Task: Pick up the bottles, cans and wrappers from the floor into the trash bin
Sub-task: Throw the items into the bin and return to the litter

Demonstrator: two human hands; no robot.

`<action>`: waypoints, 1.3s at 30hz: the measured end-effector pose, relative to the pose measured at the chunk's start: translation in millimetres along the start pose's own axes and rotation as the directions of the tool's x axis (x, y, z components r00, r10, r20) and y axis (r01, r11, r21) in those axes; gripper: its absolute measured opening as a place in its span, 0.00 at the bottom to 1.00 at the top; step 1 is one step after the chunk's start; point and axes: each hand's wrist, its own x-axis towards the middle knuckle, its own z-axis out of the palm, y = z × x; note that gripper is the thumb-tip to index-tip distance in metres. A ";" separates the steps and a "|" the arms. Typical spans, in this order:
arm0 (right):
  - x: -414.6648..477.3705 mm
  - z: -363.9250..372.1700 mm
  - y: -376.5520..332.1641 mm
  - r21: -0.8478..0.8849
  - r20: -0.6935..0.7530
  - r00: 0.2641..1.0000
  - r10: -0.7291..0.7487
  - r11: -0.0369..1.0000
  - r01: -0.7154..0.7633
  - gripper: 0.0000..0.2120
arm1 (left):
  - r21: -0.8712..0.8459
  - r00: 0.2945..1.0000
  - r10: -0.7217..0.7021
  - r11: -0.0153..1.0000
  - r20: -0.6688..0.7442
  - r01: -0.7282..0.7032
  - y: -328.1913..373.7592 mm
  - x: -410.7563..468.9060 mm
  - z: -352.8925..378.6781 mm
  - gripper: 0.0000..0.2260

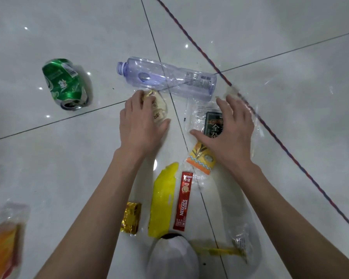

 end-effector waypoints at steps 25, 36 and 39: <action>-23.5 -25.7 -16.4 -0.066 -0.069 0.998 0.010 0.998 -0.014 0.46 | -0.113 0.995 -0.026 0.993 -0.101 0.014 16.6 -43.3 -20.5 0.29; -74.9 -197.0 -80.6 0.059 -0.123 0.983 0.139 0.989 -0.132 0.48 | -0.108 0.985 0.038 0.992 -0.168 -0.057 74.5 -128.0 -165.9 0.28; -105.5 -273.1 -123.0 0.095 -0.117 0.980 0.160 0.984 -0.149 0.48 | -0.123 0.985 0.038 0.991 -0.167 -0.059 105.8 -171.1 -239.7 0.28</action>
